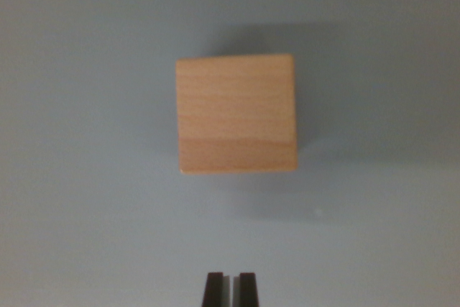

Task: Push wooden cube

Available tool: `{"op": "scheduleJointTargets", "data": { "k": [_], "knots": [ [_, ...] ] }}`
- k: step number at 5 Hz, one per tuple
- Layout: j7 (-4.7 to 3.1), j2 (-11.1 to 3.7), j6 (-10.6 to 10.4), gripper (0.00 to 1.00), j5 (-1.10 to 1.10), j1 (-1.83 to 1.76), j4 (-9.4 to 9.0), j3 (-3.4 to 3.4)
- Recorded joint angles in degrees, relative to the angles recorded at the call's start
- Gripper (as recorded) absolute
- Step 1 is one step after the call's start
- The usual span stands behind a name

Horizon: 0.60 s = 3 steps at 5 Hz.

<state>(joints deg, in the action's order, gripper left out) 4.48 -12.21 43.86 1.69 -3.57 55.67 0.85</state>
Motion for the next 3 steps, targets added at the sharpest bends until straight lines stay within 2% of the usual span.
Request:
{"op": "scheduleJointTargets", "data": {
  "k": [1, 2, 3],
  "knots": [
    [0.32, -0.61, -1.93, 0.0, -0.05, -0.05, -1.51, 0.04],
    [0.32, -0.61, -1.93, 0.0, -0.05, -0.05, -1.51, 0.04],
    [0.6, -1.15, -3.63, 0.0, -0.09, -0.09, -2.83, 0.08]
  ]
}}
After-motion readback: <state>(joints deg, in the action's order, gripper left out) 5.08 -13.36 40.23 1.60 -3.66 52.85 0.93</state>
